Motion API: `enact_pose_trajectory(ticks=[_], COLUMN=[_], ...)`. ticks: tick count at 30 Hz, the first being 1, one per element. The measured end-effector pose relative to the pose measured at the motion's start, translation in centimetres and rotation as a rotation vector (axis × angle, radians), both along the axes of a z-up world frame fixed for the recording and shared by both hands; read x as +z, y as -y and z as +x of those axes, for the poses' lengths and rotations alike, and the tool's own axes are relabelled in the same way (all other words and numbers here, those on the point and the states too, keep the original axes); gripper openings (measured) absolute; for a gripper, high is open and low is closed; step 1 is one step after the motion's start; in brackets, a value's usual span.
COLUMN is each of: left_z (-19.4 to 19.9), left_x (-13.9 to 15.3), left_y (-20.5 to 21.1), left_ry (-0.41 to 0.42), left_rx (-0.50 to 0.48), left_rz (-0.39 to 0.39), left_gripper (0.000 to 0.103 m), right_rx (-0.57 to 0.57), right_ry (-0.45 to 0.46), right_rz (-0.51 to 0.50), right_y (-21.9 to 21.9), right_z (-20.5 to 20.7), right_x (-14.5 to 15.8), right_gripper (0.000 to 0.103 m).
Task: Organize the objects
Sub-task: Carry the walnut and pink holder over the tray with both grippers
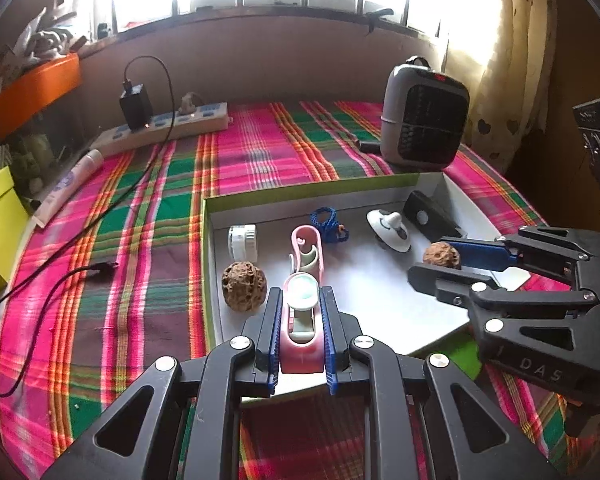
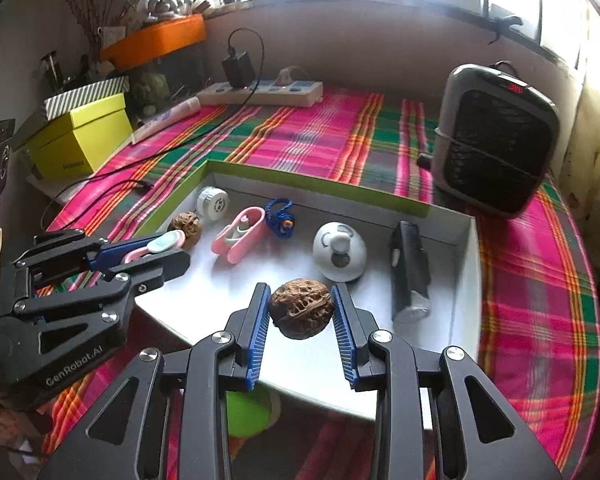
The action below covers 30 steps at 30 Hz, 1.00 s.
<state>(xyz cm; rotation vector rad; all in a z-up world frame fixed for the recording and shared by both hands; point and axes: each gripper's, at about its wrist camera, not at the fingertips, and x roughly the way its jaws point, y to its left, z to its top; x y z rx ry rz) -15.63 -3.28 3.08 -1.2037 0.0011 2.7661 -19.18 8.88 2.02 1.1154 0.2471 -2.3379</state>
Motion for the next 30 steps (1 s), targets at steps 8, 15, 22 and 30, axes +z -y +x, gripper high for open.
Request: enact_pose_trajectory(ticks=[8, 15, 22, 30], left_z=[-1.0, -1.5, -1.5, -1.5], left_x=[-1.1, -1.7, -1.9, -2.0], left_y=[0.3, 0.2, 0.0, 0.0], left_ry=[0.025, 0.035, 0.035, 0.035], left_rx=[0.008, 0.008, 0.006, 0.004], left_rz=[-0.009, -0.005, -0.02, -0.019], left_gripper=[0.016, 0.016, 0.016, 0.016], right_rx=[0.012, 0.014, 0.012, 0.009], right_ry=[0.024, 0.04, 0.051, 0.056], right_rz=[0.025, 0.033, 0.036, 0.029], right_y=[0.7, 0.8, 0.7, 0.7], right_z=[-1.1, -1.4, -1.5, -1.5], right_x=[-1.1, -1.7, -2.1, -2.1], right_gripper=[0.033, 0.033, 0.033, 0.033])
